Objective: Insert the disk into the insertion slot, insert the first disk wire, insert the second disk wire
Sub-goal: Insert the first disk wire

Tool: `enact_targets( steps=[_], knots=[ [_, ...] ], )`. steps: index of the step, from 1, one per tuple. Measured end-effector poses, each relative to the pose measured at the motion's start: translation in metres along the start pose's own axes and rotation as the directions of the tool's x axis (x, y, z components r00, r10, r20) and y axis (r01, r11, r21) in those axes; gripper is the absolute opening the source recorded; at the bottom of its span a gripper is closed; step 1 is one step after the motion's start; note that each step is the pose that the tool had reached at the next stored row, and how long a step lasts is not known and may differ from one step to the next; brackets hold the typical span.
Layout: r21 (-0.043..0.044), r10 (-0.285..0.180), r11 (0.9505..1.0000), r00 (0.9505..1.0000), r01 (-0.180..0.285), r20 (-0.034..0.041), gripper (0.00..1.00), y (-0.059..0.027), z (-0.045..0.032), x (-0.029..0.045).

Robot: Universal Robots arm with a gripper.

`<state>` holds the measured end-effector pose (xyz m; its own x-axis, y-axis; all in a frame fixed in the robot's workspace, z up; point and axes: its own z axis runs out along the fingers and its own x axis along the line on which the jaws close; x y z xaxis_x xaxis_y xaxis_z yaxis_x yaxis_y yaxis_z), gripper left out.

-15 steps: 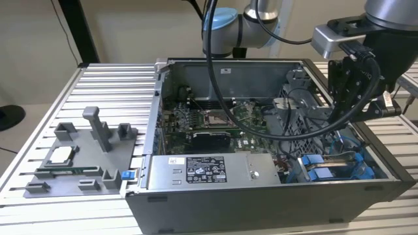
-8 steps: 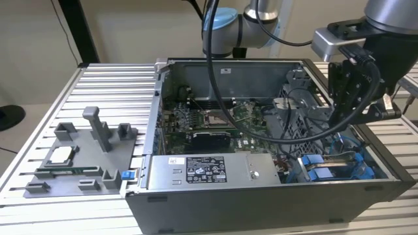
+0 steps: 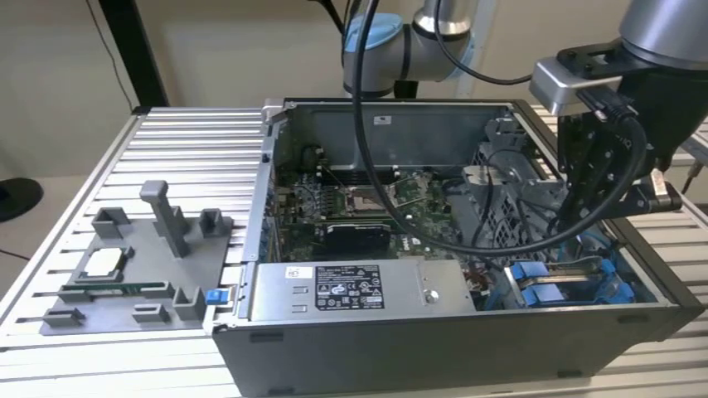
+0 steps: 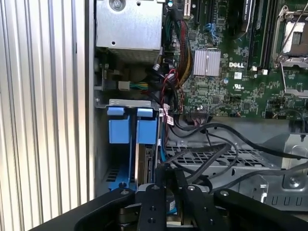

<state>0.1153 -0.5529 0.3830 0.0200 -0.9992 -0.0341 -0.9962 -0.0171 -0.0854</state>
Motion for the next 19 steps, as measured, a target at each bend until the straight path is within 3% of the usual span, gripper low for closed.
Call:
enact_targets(
  steps=[10,19],
  knots=[
    [0.0001,0.000,1.0000,1.0000,0.000,0.0004,0.00,0.0000,0.0010,0.0006],
    [0.0001,0.000,1.0000,1.0000,0.000,0.0043,0.00,-0.0017,0.0087,0.0081]
  ],
)
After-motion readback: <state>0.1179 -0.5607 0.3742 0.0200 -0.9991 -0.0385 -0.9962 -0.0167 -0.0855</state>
